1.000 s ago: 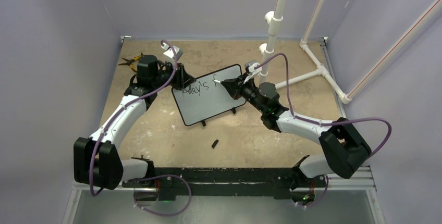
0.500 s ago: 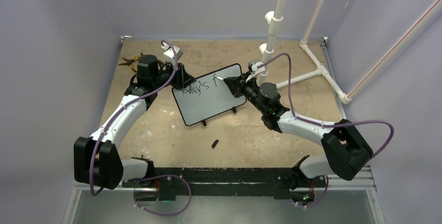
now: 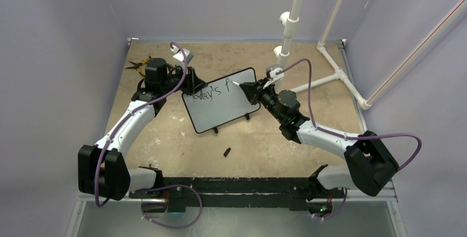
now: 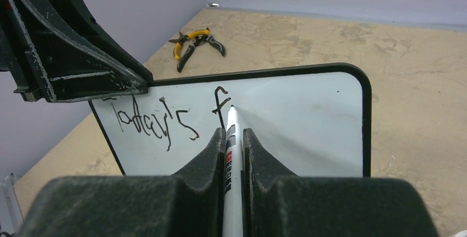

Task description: Write a sentence on the whiteboard

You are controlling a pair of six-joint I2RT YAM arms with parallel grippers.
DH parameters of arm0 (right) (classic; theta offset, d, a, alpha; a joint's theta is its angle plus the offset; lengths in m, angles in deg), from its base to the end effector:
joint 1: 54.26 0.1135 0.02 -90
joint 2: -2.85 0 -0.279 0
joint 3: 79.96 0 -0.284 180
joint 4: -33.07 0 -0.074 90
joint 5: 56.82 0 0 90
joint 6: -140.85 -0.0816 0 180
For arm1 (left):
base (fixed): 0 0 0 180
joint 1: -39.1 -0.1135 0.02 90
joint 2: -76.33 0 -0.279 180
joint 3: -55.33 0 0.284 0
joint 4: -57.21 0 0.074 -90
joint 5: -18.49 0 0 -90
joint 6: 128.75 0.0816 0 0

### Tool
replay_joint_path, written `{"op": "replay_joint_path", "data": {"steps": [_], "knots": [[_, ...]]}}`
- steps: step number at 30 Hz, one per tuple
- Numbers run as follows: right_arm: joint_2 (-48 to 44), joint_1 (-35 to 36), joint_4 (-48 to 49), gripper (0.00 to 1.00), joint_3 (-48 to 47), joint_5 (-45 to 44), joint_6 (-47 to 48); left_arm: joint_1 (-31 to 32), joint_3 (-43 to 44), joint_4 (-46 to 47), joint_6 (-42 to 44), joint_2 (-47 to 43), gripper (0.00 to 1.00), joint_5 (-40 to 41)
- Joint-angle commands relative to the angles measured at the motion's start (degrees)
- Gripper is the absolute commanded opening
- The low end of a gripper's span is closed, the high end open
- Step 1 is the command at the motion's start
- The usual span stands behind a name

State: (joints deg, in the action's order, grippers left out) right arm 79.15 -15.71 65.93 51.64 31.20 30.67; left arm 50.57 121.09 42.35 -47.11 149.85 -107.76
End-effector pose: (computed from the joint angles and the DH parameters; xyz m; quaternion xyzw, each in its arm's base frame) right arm 0.2832 0.2221 0.2651 -0.0953 0.6691 0.3512 0.6480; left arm 0.3347 -0.1171 0.2889 0.1940 0.7858 -0.3458 0.4747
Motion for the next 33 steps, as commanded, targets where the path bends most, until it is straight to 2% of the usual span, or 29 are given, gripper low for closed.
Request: {"op": "replay_joint_path", "data": {"steps": [1,14,33], "knots": [[-0.64,-0.35,1.73,0.0,0.06,-0.08,0.68,0.49,-1.18,-1.83,-0.04,0.58,0.23,0.26],[2.7,-0.24,1.96,0.0,-2.81,0.91,2.25,0.49,-1.27,-1.83,0.14,0.67,0.23,0.5],[-0.13,-0.25,-1.61,0.0,2.15,-2.25,0.87,0.49,-1.13,-1.91,0.08,0.44,0.22,0.23]]}}
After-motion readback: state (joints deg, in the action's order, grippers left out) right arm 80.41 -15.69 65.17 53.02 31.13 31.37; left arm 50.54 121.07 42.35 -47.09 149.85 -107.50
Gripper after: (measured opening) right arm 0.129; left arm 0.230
